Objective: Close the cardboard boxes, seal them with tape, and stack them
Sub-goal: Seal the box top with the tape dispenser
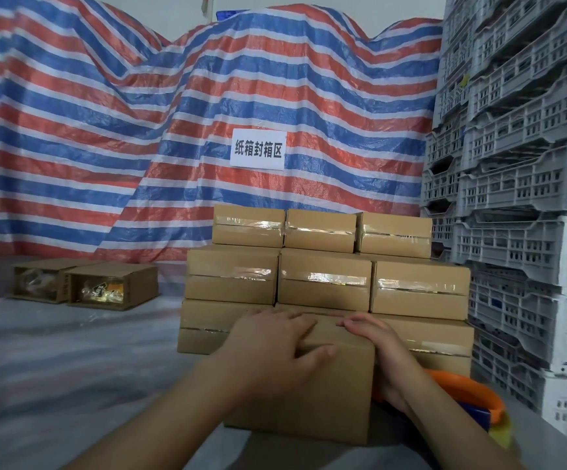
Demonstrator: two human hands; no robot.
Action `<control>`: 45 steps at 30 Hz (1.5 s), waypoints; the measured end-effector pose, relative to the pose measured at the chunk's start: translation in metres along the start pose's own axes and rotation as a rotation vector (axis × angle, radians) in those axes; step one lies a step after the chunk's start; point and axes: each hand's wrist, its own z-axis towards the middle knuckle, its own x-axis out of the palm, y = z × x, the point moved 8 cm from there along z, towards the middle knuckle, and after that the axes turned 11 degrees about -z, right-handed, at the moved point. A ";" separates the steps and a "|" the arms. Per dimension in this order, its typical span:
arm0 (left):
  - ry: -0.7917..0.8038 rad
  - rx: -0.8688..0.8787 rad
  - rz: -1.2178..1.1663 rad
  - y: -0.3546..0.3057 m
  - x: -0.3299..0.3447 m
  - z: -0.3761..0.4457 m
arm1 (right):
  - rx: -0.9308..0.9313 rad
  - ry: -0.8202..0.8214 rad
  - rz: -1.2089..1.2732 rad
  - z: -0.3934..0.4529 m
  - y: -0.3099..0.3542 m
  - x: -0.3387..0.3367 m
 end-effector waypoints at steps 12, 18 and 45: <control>0.033 -0.008 0.038 0.001 -0.001 0.000 | -0.194 -0.380 -1.548 -0.055 0.056 -0.077; 0.044 -0.017 0.053 -0.002 -0.002 -0.002 | 0.138 -0.255 -1.804 -0.066 0.002 -0.087; -0.044 -0.533 -1.412 0.055 -0.021 0.010 | -0.003 0.157 -0.252 0.046 0.111 0.014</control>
